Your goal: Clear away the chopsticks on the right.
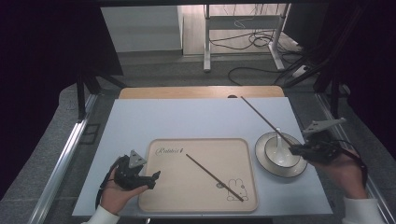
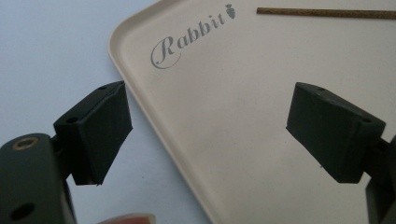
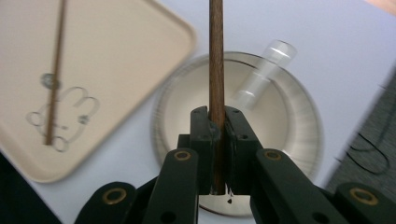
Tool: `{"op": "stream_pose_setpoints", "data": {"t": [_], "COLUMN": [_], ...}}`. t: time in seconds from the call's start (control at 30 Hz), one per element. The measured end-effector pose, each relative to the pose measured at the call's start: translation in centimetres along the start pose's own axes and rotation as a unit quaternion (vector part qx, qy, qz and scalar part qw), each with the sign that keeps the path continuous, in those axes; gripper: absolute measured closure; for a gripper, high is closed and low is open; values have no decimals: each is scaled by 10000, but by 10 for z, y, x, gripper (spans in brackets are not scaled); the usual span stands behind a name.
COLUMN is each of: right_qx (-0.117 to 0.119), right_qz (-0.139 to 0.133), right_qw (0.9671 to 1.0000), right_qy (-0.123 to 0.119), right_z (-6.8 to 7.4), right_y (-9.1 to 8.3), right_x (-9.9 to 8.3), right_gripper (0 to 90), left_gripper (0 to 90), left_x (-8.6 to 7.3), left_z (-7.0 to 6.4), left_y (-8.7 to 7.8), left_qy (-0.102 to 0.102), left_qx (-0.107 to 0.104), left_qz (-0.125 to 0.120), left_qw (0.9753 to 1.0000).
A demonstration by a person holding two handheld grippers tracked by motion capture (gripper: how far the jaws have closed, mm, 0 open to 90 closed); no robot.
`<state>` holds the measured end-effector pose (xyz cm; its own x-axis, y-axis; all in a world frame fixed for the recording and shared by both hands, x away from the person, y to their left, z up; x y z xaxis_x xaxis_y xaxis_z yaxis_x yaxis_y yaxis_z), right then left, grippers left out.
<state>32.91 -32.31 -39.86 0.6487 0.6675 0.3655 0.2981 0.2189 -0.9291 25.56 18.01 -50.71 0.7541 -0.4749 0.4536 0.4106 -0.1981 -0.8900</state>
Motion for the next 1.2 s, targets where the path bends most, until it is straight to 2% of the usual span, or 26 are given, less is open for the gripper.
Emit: {"op": "stream_pose_setpoints", "data": {"t": [0.13,0.3,0.43,0.6,0.93,1.13,1.2], "right_qx": [192,361,460,592,680,666,701], "right_qz": [89,347,587,940,1503,1705,1733], "right_qw": [9996,9976,9955,9907,9816,9773,9761], "right_qy": [-186,-471,-591,-780,-963,-1070,-1109], "right_z": [25,55,74,95,122,127,130], "right_y": [12,32,53,80,117,126,127], "right_x": [14,27,34,36,35,31,30], "right_gripper": [828,827,827,827,825,819,791], "left_gripper": [140,140,140,140,140,140,140], "left_x": [0,0,0,0,0,0,0], "left_z": [-1,-1,0,0,-2,-2,-2], "left_y": [-1,-1,-1,-2,-1,0,0], "left_qy": [1,8,9,36,53,68,71], "left_qx": [-9,-12,-18,-26,-34,-32,-33], "left_qz": [-33,-34,-38,-27,-6,12,14], "left_qw": [10000,10000,10000,10000,10000,10000,10000]}}
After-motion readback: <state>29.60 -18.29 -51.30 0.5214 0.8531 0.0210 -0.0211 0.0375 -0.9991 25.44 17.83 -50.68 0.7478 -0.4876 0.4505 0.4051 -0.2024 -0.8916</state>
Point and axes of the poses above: each handheld gripper's, and its own axes: y roughly forward along the jaws, x roughly out of its top, z roughly to its left, the point moved 3 cm from there along y, roughly forward along the jaws, and after that the axes turned 14 degrees about z, right-handed, at the moved point
